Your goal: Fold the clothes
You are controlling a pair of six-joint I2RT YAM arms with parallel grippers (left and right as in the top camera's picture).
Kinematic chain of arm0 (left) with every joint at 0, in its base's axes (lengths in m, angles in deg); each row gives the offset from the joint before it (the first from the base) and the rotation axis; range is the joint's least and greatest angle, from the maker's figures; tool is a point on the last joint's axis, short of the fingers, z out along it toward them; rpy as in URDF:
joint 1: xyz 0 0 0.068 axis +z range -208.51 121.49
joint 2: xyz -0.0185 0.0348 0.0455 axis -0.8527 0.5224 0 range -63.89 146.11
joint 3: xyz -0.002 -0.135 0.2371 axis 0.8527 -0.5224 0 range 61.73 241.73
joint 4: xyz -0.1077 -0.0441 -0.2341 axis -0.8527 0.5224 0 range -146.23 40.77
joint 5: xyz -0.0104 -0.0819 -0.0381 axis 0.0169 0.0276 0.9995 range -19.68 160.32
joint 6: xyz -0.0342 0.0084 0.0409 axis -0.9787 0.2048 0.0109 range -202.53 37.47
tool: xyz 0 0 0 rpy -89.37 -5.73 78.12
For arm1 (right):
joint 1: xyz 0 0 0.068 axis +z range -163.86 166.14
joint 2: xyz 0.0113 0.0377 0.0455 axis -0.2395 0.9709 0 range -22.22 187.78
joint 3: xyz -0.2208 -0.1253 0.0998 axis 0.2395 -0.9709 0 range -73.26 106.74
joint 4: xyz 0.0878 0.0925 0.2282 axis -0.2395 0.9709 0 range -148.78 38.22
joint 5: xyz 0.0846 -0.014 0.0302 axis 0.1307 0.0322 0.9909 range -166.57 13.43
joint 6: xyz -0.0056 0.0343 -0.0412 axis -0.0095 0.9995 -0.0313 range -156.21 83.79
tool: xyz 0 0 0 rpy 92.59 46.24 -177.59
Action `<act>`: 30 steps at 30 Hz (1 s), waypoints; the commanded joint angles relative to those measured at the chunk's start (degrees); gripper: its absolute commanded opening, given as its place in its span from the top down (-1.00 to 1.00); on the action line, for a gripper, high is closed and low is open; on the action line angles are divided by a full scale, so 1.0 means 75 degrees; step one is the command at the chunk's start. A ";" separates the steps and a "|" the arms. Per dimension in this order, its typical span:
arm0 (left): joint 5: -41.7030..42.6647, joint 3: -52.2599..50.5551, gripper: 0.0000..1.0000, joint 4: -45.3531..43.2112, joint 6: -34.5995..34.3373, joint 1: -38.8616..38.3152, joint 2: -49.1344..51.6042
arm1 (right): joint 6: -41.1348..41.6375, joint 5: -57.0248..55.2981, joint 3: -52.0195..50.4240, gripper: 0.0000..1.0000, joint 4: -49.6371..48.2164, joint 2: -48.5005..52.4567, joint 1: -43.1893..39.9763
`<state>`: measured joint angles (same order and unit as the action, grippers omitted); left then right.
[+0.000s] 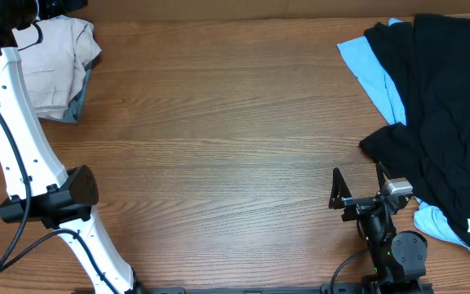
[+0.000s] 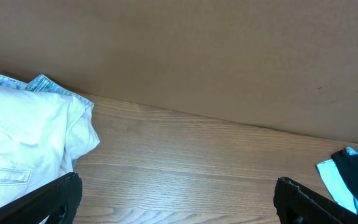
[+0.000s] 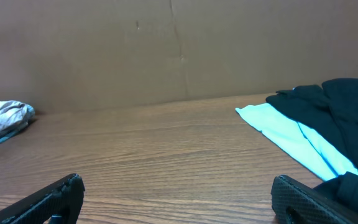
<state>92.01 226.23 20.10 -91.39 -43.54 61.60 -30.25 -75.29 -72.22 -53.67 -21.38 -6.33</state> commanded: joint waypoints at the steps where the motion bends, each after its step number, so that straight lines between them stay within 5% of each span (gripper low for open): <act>1: 0.0082 0.0023 -1.00 -0.0003 -0.0073 -0.0061 -0.0061 | 0.0000 0.0017 -0.0076 -1.00 -0.0058 -0.0090 -0.0035; 30: 0.0055 0.0020 -0.99 0.0009 -0.0073 -0.0154 -0.0131 | 0.0000 0.0017 -0.0076 -1.00 -0.0058 -0.0090 -0.0035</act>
<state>92.01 226.21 20.12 -91.39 -43.54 61.60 -30.25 -75.29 -72.22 -53.67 -21.38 -6.33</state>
